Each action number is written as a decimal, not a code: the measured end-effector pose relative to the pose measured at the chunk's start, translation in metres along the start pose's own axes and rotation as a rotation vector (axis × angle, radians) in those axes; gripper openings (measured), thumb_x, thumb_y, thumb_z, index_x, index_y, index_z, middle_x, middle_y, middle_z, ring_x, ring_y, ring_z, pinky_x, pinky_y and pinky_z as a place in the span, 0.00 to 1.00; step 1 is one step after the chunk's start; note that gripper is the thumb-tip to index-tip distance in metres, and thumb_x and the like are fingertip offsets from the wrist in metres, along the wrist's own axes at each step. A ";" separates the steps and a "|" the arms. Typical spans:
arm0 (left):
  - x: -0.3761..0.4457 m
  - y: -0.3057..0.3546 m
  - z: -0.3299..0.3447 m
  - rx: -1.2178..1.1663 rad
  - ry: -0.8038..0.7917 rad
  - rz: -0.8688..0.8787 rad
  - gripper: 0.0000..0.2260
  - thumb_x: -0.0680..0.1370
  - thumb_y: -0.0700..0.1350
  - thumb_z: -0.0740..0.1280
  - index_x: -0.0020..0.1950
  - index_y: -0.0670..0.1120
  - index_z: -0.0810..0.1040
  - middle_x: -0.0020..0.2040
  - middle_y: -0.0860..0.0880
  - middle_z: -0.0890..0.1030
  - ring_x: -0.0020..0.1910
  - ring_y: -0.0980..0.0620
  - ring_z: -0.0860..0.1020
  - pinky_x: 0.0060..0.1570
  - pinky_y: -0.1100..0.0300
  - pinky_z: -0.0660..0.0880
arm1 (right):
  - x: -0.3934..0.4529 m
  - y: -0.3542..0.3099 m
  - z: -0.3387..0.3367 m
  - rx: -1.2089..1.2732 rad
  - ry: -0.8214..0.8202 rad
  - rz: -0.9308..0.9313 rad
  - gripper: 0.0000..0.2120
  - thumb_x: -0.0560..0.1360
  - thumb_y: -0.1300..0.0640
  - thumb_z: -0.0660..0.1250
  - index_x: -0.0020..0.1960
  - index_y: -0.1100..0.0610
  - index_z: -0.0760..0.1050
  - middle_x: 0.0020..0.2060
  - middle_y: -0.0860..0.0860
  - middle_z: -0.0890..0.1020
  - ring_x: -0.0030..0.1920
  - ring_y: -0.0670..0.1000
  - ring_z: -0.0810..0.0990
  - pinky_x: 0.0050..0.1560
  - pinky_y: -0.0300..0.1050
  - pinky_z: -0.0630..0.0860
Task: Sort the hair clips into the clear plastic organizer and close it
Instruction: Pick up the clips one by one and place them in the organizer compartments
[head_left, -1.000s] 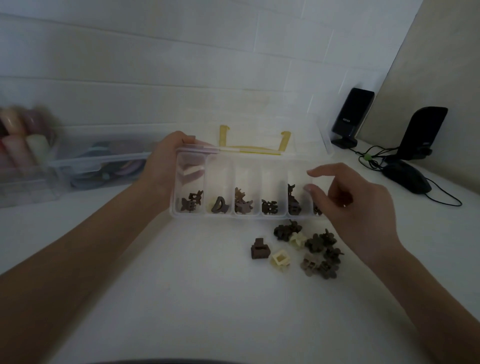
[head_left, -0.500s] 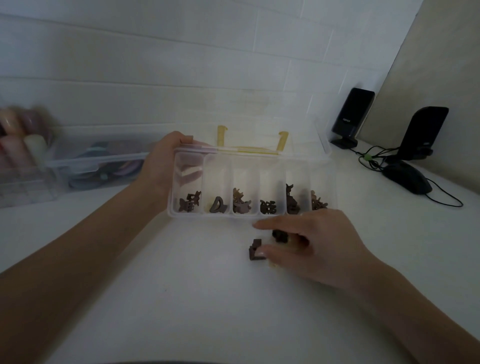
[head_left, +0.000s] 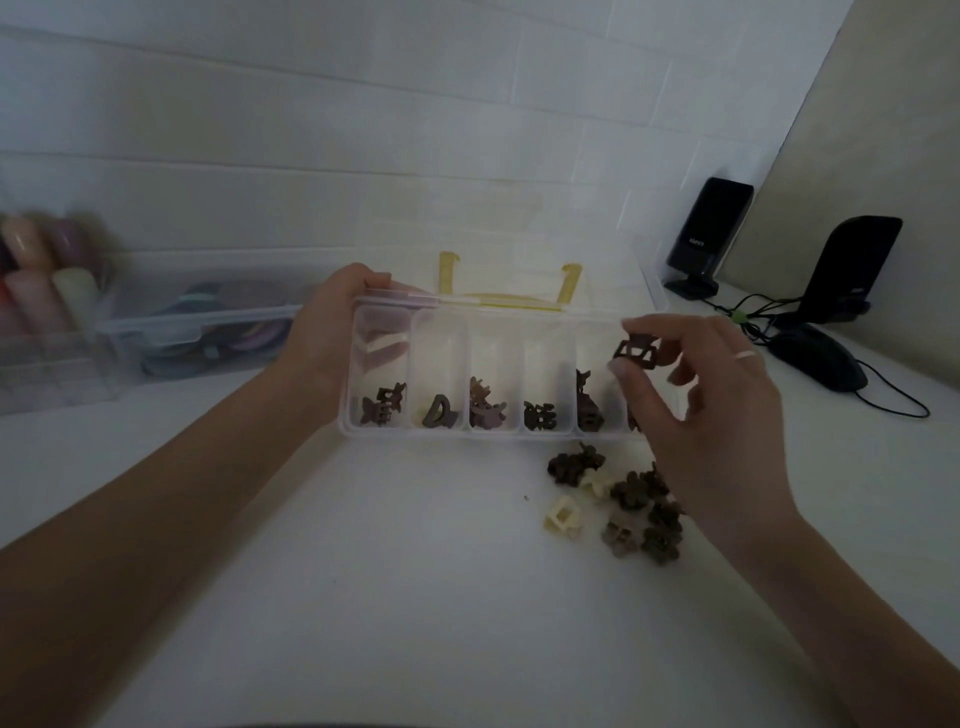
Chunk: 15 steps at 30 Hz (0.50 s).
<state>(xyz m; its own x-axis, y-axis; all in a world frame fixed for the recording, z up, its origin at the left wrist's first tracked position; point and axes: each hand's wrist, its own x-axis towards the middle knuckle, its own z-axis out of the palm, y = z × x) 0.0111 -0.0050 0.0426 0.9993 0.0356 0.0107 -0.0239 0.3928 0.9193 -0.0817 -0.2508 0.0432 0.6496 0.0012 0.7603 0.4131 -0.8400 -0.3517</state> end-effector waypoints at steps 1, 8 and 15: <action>0.000 0.000 0.000 -0.002 -0.001 0.000 0.06 0.74 0.44 0.59 0.41 0.47 0.74 0.41 0.48 0.78 0.41 0.53 0.76 0.33 0.64 0.75 | 0.000 0.001 0.000 -0.014 -0.004 0.016 0.11 0.73 0.50 0.66 0.56 0.48 0.75 0.44 0.41 0.72 0.45 0.44 0.70 0.39 0.27 0.64; -0.007 0.002 0.006 0.008 -0.013 0.015 0.11 0.75 0.44 0.58 0.36 0.47 0.75 0.32 0.52 0.80 0.35 0.55 0.76 0.29 0.67 0.73 | -0.002 0.002 0.013 -0.054 -0.136 0.021 0.11 0.73 0.54 0.68 0.54 0.48 0.71 0.45 0.41 0.72 0.46 0.42 0.69 0.38 0.30 0.65; -0.006 0.001 0.004 0.013 -0.014 0.014 0.08 0.75 0.44 0.58 0.39 0.46 0.75 0.35 0.50 0.80 0.35 0.55 0.76 0.30 0.67 0.73 | 0.000 0.012 0.009 -0.082 -0.206 -0.149 0.15 0.76 0.46 0.58 0.46 0.53 0.81 0.40 0.46 0.79 0.41 0.46 0.70 0.37 0.36 0.69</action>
<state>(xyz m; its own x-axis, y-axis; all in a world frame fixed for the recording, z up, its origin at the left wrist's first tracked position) 0.0047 -0.0084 0.0448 0.9992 0.0284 0.0289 -0.0375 0.3806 0.9240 -0.0707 -0.2563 0.0340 0.7051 0.2310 0.6704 0.4658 -0.8638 -0.1922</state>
